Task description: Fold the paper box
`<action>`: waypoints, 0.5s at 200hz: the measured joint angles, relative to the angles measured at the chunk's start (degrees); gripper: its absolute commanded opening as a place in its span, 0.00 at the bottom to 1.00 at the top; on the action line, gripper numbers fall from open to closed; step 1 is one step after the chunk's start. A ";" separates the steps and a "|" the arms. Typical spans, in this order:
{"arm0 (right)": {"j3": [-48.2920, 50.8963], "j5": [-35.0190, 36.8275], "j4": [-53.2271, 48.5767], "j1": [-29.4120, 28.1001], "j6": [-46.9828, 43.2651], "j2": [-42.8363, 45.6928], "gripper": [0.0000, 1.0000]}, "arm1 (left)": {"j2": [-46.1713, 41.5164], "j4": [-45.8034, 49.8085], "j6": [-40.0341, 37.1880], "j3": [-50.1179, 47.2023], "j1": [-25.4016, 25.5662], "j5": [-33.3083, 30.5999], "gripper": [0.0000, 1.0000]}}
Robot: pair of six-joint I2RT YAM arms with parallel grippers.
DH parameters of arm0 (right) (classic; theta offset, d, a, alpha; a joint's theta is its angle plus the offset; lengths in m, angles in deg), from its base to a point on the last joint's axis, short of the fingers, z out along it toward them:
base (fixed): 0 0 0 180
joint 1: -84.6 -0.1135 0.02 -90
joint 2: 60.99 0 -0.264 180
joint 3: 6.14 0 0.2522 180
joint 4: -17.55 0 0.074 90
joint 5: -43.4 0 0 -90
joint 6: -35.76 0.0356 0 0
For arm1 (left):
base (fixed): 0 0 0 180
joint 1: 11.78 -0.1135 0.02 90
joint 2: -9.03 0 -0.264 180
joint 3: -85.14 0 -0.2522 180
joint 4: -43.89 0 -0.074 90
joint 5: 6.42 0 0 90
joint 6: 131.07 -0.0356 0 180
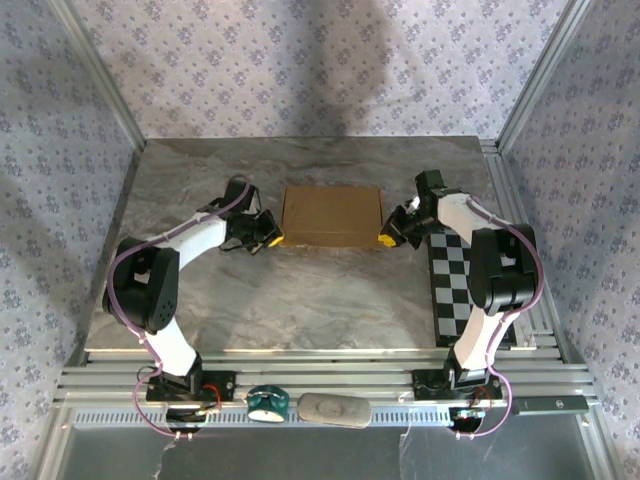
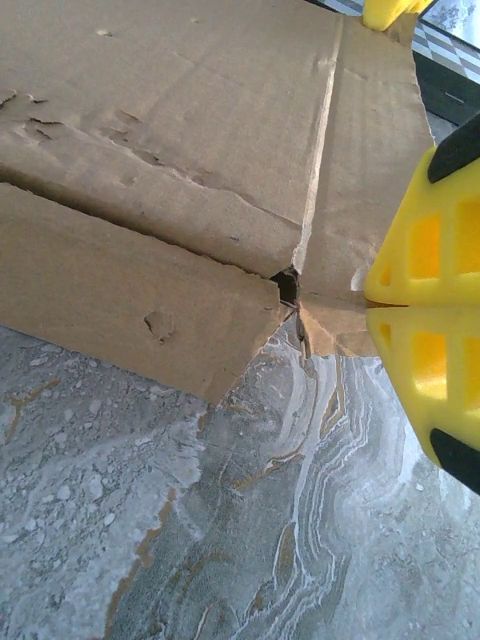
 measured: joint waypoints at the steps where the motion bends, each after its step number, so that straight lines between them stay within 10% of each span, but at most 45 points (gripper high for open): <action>1: -0.09 0.02 -0.07 0.00 0.00 0.00 0.00 | 0.00 0.02 -0.02 0.00 0.00 0.00 0.03; 100: -4.74 0.94 -6.64 -0.31 -2.40 -0.02 0.00 | -0.11 2.91 -0.09 2.27 -0.04 0.04 0.26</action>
